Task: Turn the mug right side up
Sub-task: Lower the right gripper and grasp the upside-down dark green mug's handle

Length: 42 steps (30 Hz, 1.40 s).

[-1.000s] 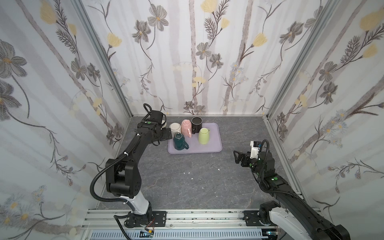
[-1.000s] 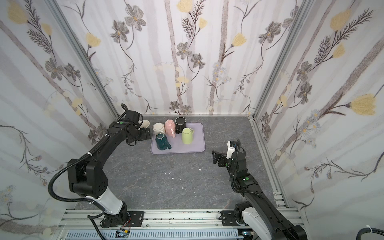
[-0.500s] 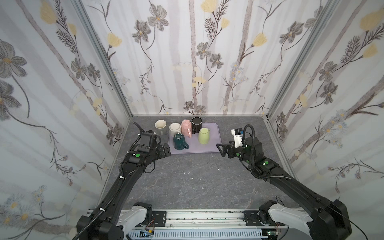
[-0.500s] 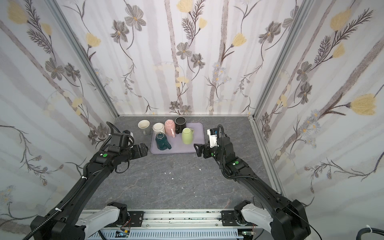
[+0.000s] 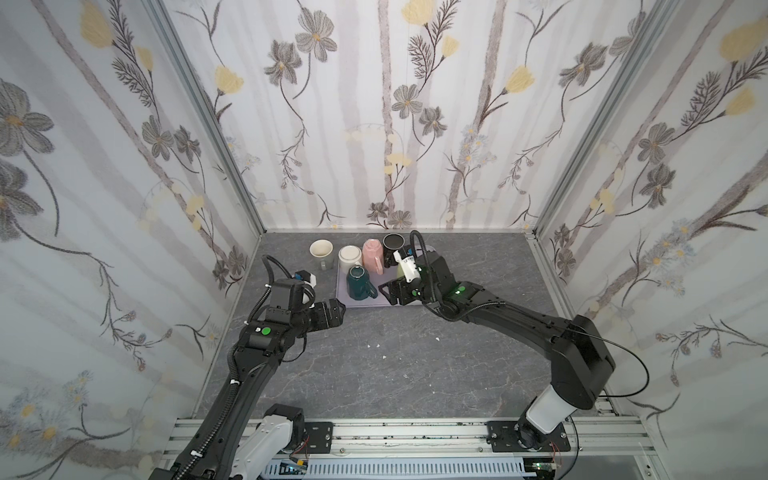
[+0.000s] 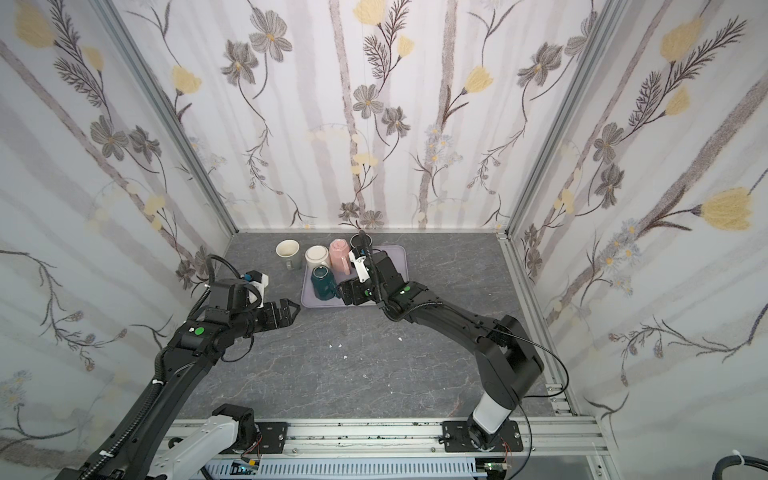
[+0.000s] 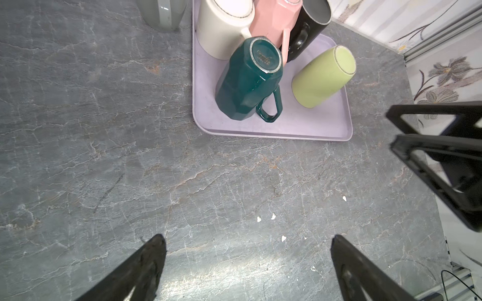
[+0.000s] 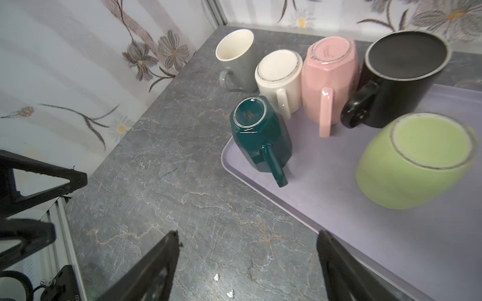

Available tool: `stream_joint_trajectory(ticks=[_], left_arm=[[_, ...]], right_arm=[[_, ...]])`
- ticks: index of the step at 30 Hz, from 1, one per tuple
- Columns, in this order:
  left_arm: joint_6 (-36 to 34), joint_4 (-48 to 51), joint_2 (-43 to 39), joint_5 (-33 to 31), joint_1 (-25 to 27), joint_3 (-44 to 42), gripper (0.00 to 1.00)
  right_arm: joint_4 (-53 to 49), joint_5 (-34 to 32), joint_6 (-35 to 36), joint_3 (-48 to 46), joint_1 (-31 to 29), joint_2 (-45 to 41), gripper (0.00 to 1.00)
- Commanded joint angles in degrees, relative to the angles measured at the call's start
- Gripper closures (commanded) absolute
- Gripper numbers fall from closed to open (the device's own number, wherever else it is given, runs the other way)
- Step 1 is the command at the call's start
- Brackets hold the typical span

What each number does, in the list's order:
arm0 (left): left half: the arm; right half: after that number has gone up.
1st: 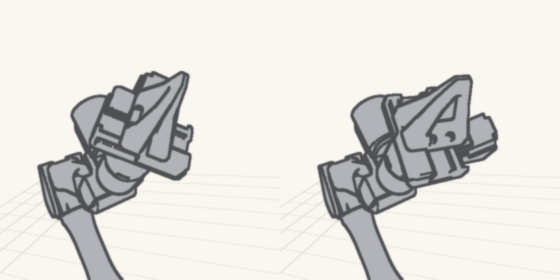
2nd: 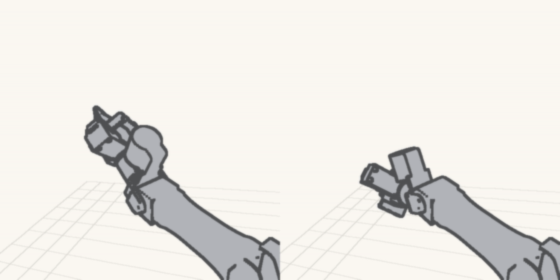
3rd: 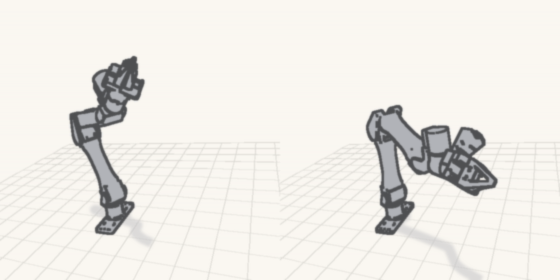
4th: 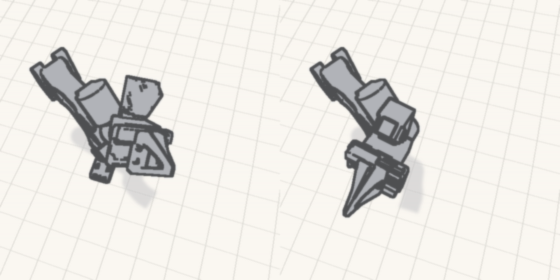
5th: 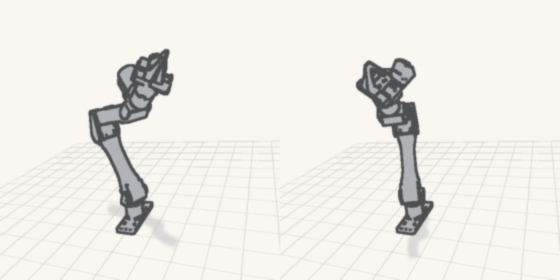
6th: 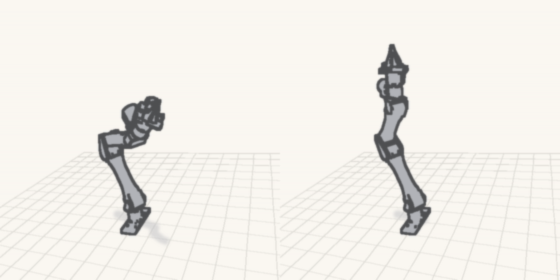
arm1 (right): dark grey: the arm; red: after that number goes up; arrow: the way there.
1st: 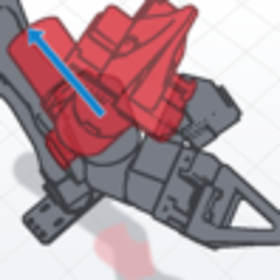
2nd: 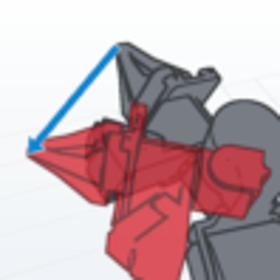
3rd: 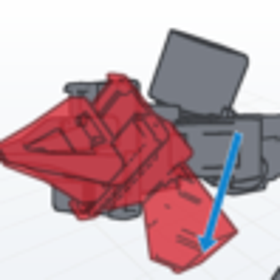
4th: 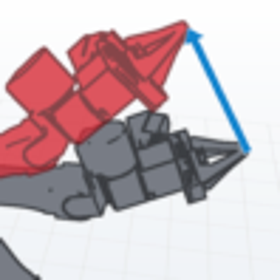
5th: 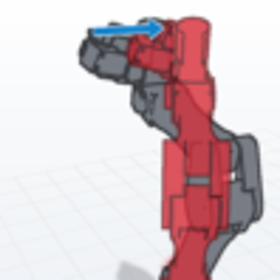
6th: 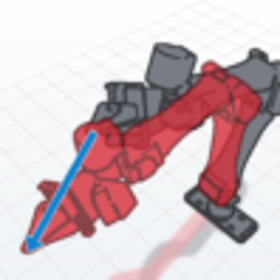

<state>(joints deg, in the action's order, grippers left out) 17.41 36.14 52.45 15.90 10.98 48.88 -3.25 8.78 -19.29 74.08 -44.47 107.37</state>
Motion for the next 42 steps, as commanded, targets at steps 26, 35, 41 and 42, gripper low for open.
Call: stream_joint_trajectory(ticks=[26,35,41,42], left_arm=[[12.8,-7.9,-7.5,0.5,-1.7,-6.3,0.0],[14.9,-11.2,-6.0,1.1,-1.7,-8.1,0.0],[17.6,-13.4,-6.2,1.6,-1.5,-9.1,0.0],[18.2,-14.1,-6.2,1.4,-1.4,-9.4,0.0]], right_arm=[[-12.0,-4.1,0.1,21.2,-1.4,20.1,0.5],[-14.6,-4.6,-0.7,25.1,-1.6,24.1,0.51],[-13.7,-5.3,-2.4,25.8,-1.9,25.9,0.59],[-13.5,-5.7,-2.7,25.9,-1.9,26.1,0.59]])
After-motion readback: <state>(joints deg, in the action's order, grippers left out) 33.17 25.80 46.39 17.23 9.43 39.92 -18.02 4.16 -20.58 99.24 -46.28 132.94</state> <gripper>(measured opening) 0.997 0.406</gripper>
